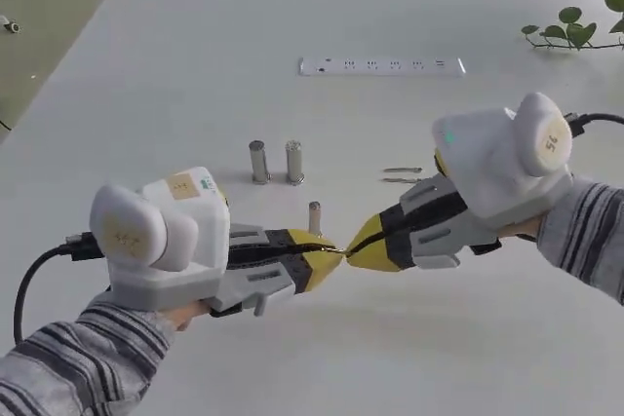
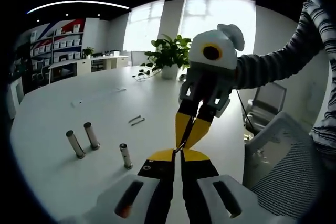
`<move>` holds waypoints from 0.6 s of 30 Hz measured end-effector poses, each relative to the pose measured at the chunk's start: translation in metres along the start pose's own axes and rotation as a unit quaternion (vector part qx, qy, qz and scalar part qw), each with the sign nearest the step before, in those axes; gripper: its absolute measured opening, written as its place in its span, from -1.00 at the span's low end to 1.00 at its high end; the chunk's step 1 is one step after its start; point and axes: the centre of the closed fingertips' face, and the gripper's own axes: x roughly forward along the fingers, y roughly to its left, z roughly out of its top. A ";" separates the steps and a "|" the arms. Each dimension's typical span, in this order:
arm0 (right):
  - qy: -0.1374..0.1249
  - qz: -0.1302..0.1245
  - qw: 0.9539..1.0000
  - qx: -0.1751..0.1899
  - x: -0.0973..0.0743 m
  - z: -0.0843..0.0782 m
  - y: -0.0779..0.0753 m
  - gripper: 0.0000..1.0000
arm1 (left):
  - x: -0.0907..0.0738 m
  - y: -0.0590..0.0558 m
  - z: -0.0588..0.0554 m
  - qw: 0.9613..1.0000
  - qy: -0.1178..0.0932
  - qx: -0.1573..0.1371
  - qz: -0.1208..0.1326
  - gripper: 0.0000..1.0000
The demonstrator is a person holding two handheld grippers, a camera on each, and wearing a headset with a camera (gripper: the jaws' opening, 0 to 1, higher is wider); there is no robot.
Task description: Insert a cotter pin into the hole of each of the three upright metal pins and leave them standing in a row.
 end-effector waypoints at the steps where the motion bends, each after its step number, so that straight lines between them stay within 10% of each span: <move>1: 0.004 -0.003 1.000 -0.005 0.000 0.001 0.000 -1.00 | 0.000 0.001 -0.001 1.000 0.002 -0.004 0.002 -1.00; 18: 0.073 -0.054 0.996 -0.005 0.000 -0.027 -0.038 -1.00 | 0.004 0.029 -0.010 0.996 -0.011 0.010 0.090 -0.46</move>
